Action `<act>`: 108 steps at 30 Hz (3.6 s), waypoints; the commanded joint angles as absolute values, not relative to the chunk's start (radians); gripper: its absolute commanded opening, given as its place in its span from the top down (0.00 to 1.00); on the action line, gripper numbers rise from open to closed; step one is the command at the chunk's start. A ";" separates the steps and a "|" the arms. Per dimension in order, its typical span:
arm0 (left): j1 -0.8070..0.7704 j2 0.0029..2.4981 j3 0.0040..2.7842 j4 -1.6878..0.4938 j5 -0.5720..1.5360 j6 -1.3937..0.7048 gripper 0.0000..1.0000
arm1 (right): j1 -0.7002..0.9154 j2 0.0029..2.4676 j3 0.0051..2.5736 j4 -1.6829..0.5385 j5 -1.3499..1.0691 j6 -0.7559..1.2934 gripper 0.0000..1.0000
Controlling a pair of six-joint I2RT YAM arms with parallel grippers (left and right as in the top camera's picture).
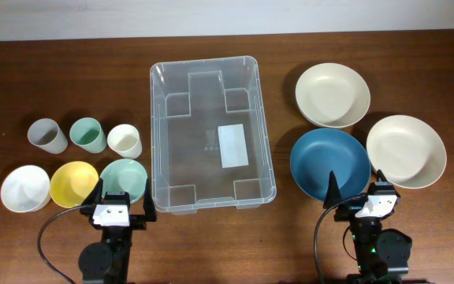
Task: Pack container
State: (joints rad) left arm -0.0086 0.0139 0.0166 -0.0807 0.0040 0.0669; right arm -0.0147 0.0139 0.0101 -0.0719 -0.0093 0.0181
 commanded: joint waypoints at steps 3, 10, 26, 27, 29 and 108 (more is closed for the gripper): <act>-0.002 0.005 0.009 -0.081 0.014 0.060 0.00 | -0.021 0.006 0.006 -0.076 -0.022 0.011 0.01; -0.002 0.005 0.009 -0.081 0.014 0.060 0.00 | -0.021 0.006 0.006 -0.076 -0.022 0.011 0.01; -0.002 0.005 0.009 -0.081 0.014 0.060 0.00 | -0.021 0.006 0.006 -0.076 -0.022 0.011 0.01; -0.002 0.005 0.009 -0.081 0.014 0.060 0.00 | -0.021 0.006 0.006 -0.077 -0.022 0.011 0.01; -0.002 0.005 0.009 -0.081 0.014 0.060 0.00 | -0.021 0.006 0.006 -0.076 -0.022 0.011 0.01; -0.001 0.513 0.592 -0.461 0.004 -0.061 0.00 | -0.619 1.237 1.147 -0.865 -0.340 0.256 0.01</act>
